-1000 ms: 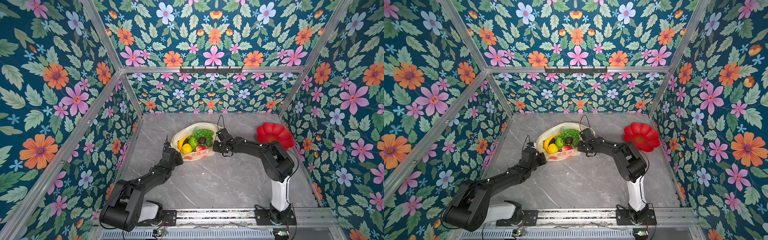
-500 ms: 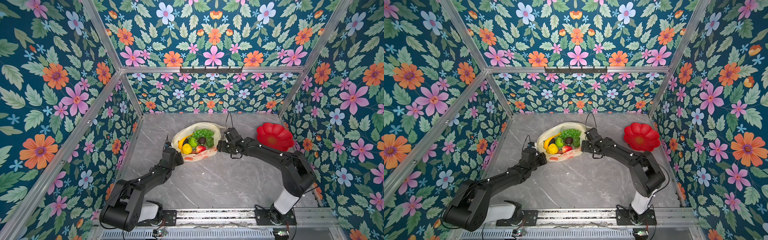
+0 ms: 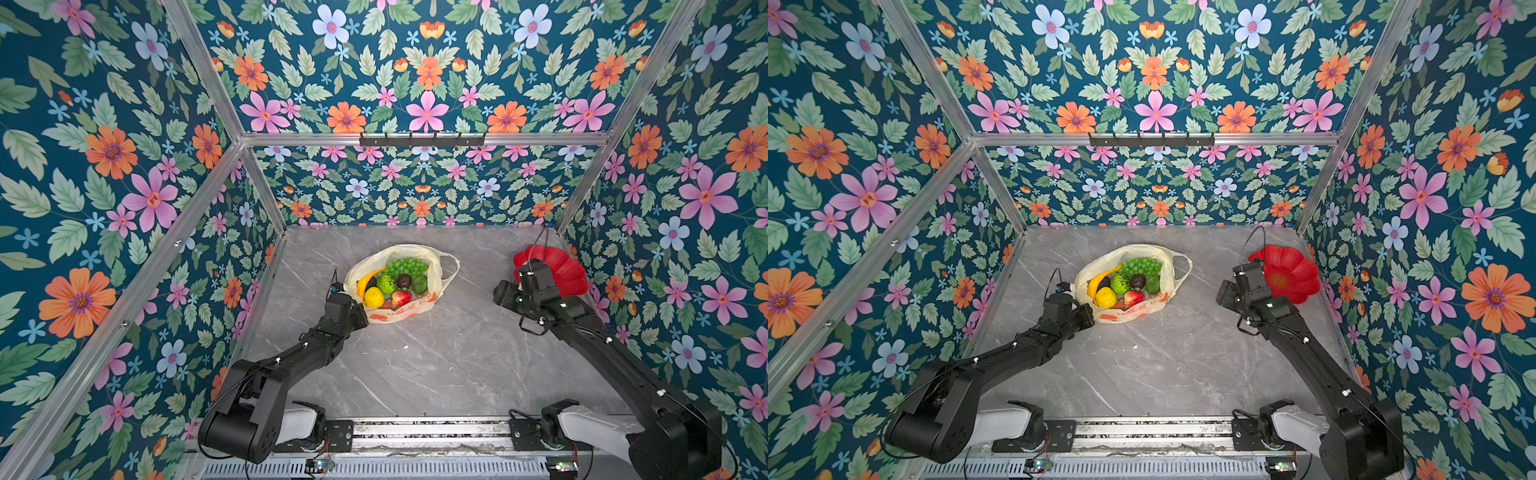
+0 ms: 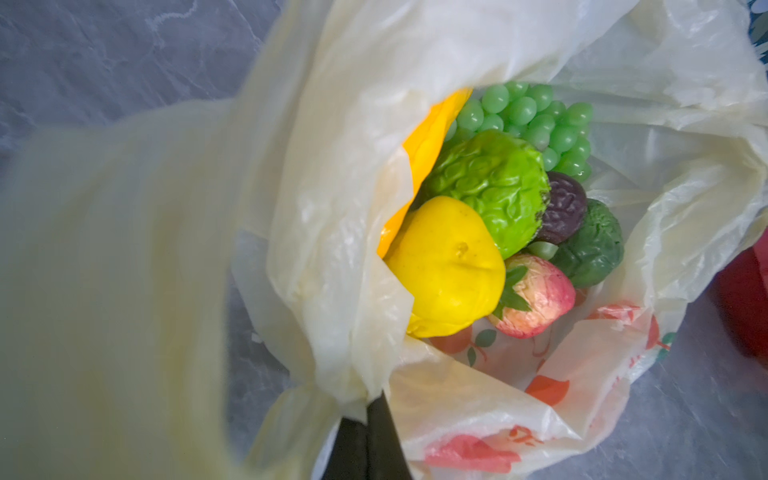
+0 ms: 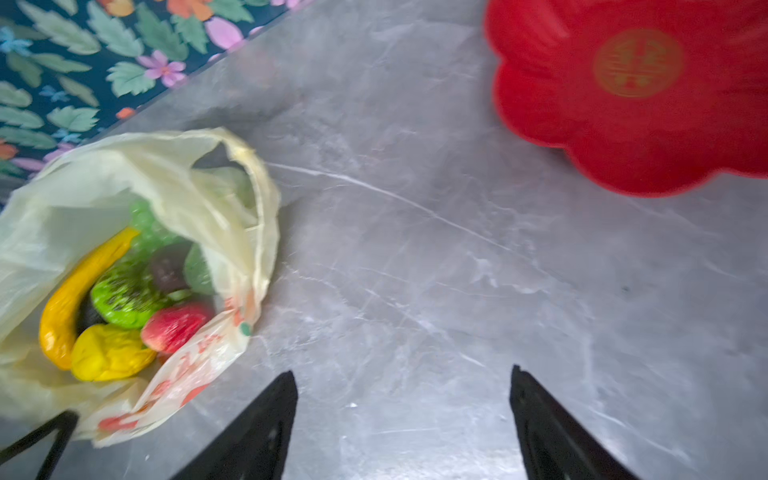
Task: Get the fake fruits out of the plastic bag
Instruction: 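Release the bag rim and move the right gripper to the red plate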
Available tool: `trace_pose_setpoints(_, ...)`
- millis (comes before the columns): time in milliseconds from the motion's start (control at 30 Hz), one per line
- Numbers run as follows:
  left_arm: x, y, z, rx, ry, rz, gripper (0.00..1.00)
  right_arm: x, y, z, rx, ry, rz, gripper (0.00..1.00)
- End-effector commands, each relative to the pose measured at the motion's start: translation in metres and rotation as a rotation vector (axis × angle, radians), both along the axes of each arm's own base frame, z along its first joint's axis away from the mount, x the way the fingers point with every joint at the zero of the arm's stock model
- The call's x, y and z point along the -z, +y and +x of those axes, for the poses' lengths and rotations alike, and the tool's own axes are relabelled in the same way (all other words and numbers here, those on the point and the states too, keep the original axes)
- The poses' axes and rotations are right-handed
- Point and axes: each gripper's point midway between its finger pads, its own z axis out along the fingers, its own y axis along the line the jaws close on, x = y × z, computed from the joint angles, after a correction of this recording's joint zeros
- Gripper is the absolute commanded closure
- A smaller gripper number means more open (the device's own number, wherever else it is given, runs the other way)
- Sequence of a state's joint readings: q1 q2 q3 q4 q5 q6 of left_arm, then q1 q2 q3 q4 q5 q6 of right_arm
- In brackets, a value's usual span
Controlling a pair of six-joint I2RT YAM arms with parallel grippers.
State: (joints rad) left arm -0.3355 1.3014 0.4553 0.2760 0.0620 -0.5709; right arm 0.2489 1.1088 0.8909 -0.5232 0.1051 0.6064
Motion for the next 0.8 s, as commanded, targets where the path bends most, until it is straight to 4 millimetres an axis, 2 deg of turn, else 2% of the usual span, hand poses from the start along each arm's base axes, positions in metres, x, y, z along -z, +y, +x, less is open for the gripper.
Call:
trace_pose_setpoints(0, -0.003, 0.0, 0.0, 0.005, -0.007, 0.004, 1.0, 0.004, -0.028, -0.011, 0.07, 0.01, 0.027, 0.19)
trace_pose_setpoints(167, -0.003, -0.001, -0.001, 0.008, -0.005, -0.002, 1.0, 0.015, -0.065, -0.012, 0.208, 0.019, 0.091, 0.19)
trace_pose_setpoints(367, -0.004, 0.001, 0.0, -0.002, -0.004, 0.005, 1.0, 0.033, -0.11, -0.009, 0.415, -0.004, 0.346, 0.27)
trace_pose_setpoints(467, -0.004, 0.002, -0.001, -0.002, -0.004, 0.007, 1.0, 0.041, -0.131, -0.005, 0.496, -0.019, 0.376, 0.28)
trace_pose_setpoints(767, -0.003, 0.005, -0.001, -0.013, 0.0, 0.024, 1.0, 0.067, -0.159, 0.027, 0.616, -0.037, 0.46, 0.3)
